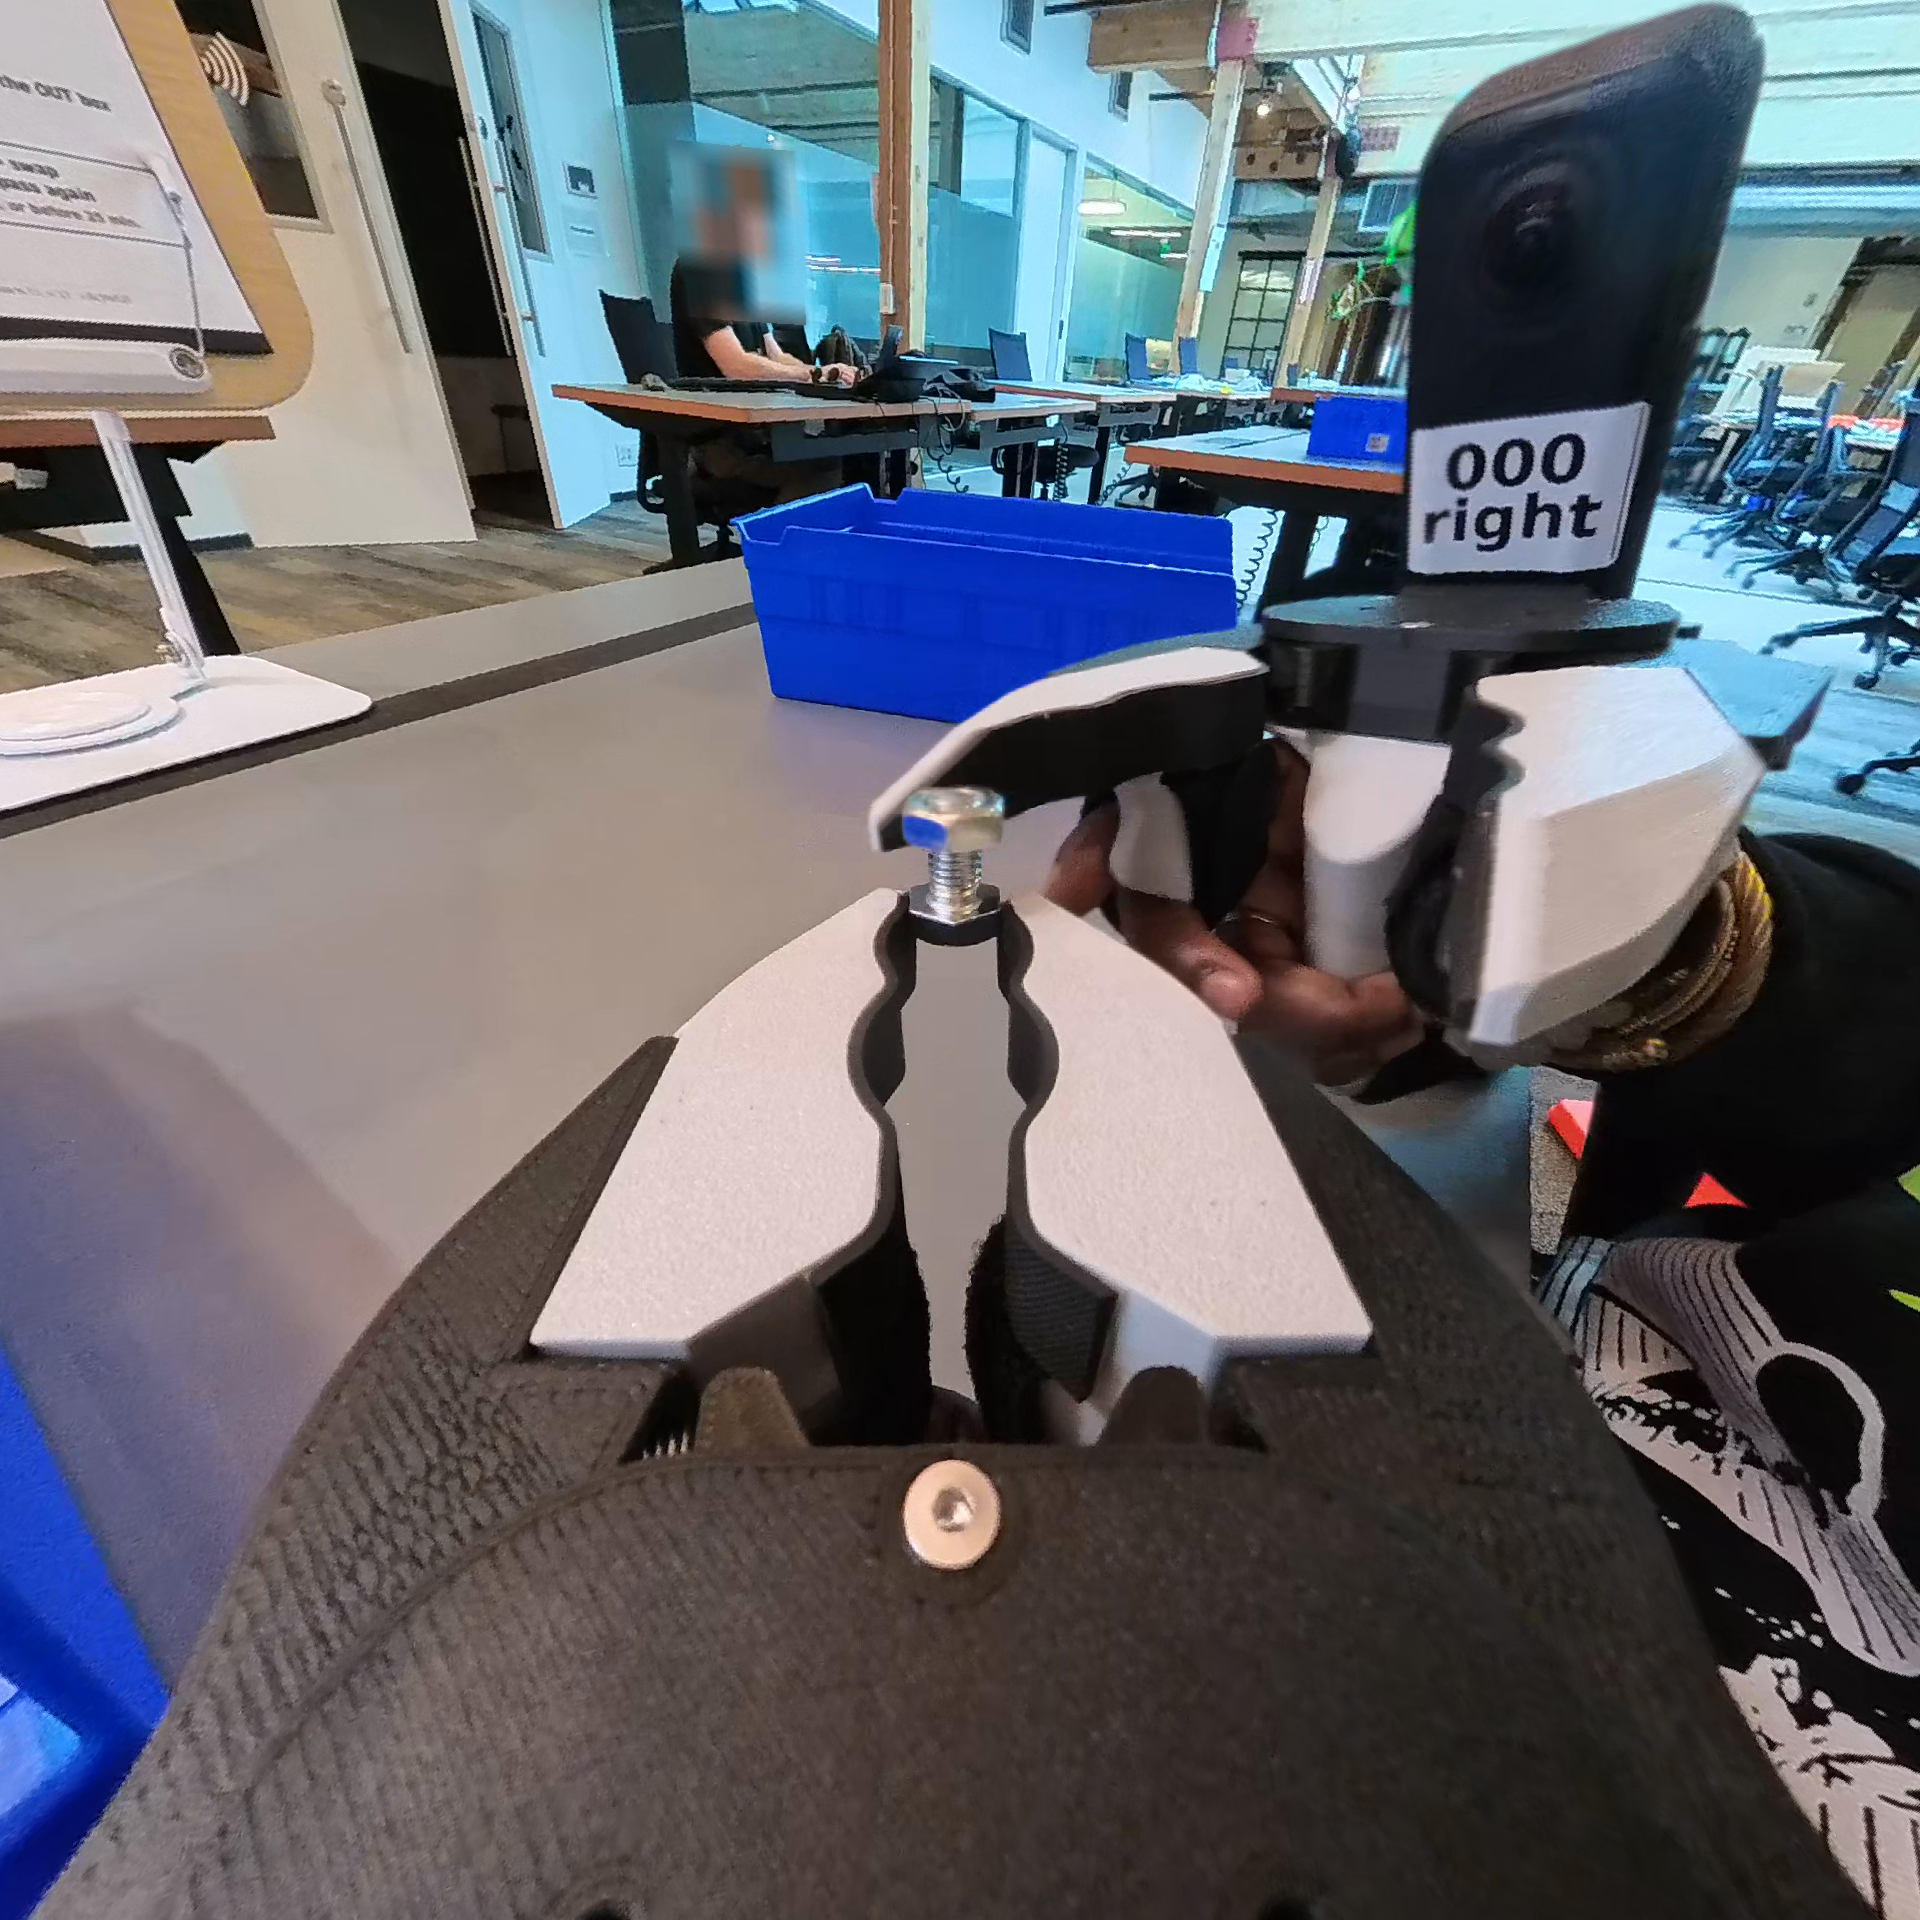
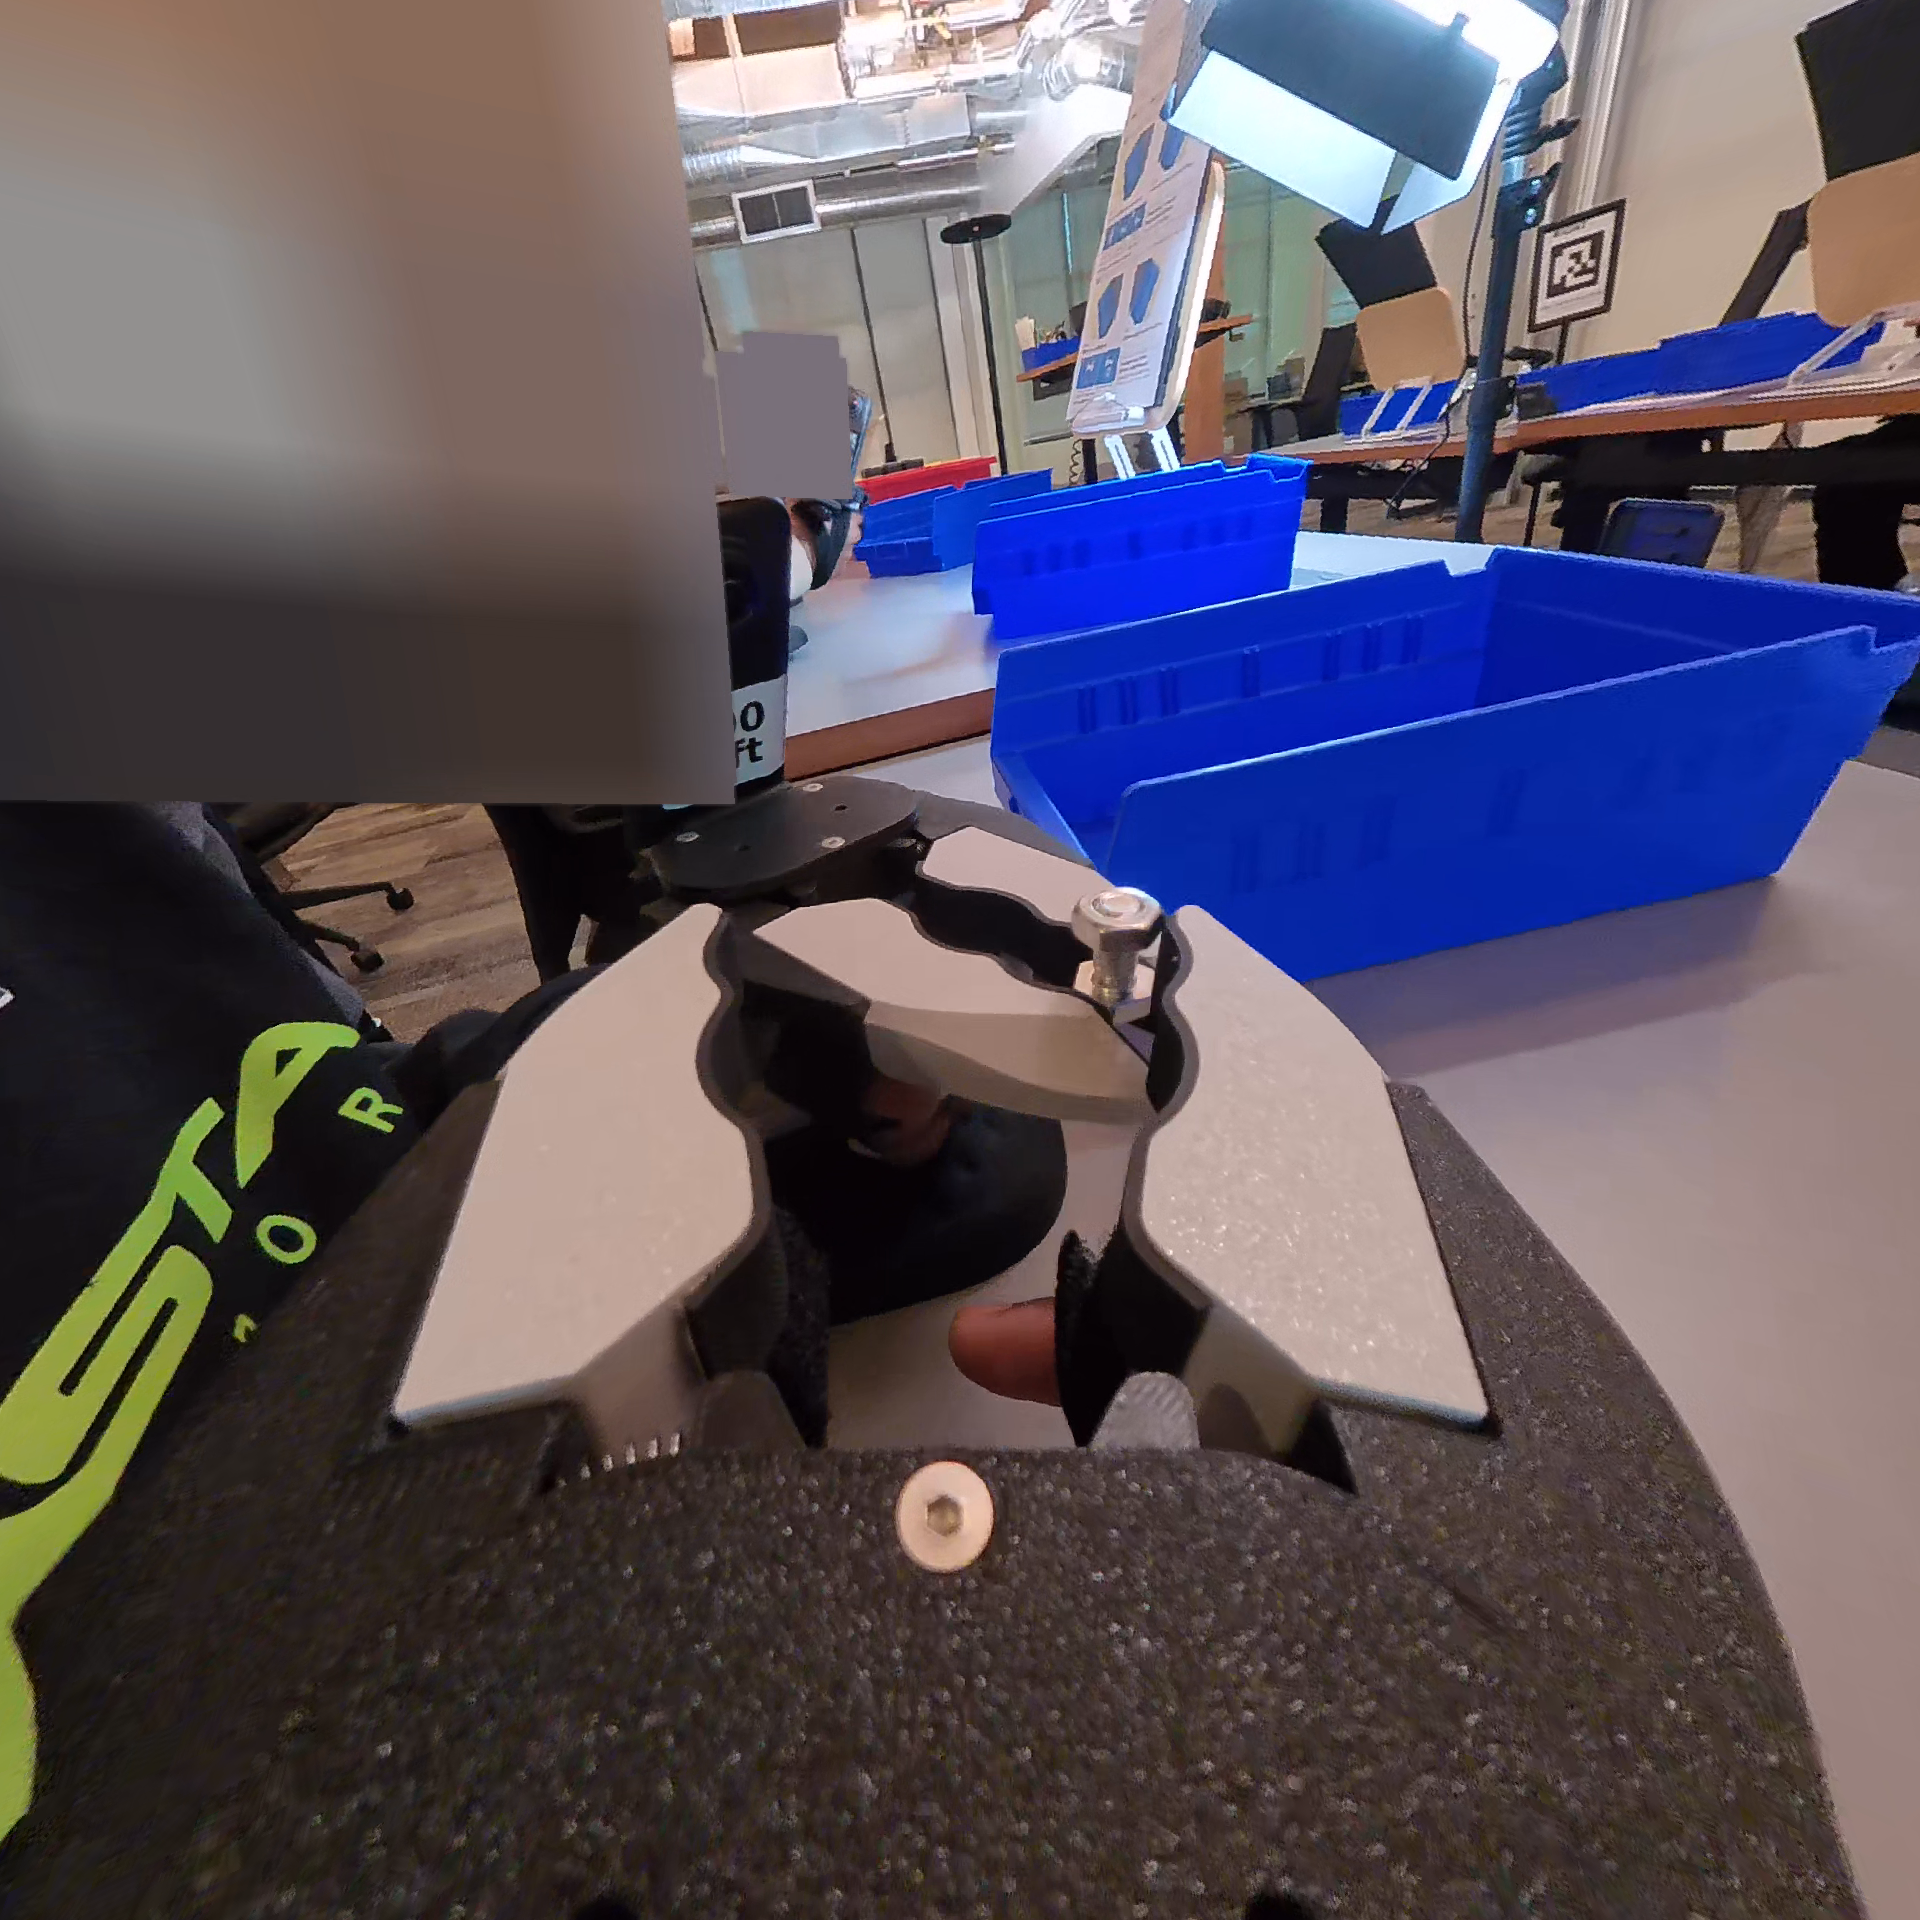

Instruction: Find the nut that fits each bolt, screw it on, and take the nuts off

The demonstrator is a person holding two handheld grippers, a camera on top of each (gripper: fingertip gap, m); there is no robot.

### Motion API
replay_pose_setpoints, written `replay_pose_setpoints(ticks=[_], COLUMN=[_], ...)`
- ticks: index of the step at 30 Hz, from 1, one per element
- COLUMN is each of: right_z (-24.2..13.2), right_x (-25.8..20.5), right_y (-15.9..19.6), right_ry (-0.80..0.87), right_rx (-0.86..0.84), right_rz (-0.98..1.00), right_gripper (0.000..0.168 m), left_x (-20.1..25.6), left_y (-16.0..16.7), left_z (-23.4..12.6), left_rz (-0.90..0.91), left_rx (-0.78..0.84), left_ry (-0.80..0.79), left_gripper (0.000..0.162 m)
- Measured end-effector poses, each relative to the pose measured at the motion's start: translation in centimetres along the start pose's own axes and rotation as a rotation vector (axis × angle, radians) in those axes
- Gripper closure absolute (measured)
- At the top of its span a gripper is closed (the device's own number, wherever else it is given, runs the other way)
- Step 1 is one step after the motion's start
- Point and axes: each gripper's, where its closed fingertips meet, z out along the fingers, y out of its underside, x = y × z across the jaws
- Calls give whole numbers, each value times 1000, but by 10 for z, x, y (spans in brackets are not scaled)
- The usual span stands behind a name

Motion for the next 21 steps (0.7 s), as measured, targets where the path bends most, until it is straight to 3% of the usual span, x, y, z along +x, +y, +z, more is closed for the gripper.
replay_pose_setpoints(ticks=[4,8,16,21], right_z=[-9,-17,1,18], right_x=[-3,-8,10,8], right_y=[1,-3,-8,-3], right_ry=[21,4,41,14], right_rx=[3,30,47,0], right_rz=[-5,-2,10,4], right_gripper=[95,113,91,90], left_x=[0,0,1,1], left_y=[0,0,1,1], left_z=[0,0,0,0], left_rz=[2,1,8,10], left_rx=[-1,-2,-6,-8], left_ry=[-2,-2,1,3], left_gripper=[147,147,147,147])
